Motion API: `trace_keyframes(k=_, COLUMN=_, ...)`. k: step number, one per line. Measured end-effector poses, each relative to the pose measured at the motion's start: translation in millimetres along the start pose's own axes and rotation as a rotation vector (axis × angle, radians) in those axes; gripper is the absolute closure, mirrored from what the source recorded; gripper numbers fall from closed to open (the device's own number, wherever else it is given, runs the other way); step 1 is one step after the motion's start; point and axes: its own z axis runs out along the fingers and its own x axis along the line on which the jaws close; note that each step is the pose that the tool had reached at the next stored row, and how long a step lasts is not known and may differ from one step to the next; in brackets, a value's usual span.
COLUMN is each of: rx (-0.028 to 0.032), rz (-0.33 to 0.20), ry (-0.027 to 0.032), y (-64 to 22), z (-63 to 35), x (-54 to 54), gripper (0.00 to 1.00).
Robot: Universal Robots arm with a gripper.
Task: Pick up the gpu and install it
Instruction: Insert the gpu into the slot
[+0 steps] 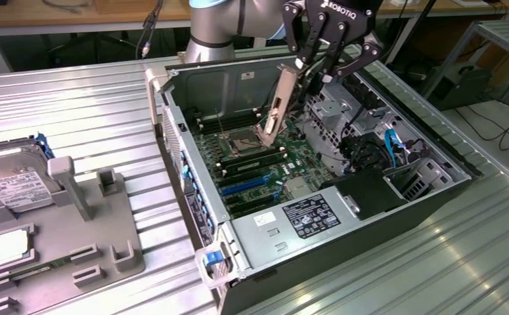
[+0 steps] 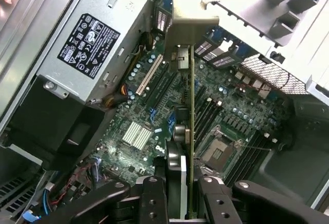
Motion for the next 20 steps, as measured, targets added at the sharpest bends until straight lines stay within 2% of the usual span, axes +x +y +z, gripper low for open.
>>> trace_keyframes(k=3, rx=0.0034, rz=0.070, ry=-0.0016, y=-0.1, z=1.6, x=0.1, gripper=0.72)
trace_keyframes(k=9, rx=0.0078, rz=0.159, ry=-0.0037, y=-0.2, z=5.3, x=0.2, gripper=0.72)
trace_keyframes(k=11, rx=0.0102, rz=0.205, ry=-0.0049, y=-0.2, z=7.3, x=0.4, gripper=0.72)
trace_keyframes(k=17, rx=0.0144, rz=0.289, ry=-0.0069, y=-0.4, z=13.9, x=0.7, gripper=0.72)
trace_keyframes(k=20, rx=0.0139, rz=0.309, ry=-0.0078, y=-0.4, z=16.1, x=0.8, gripper=0.72)
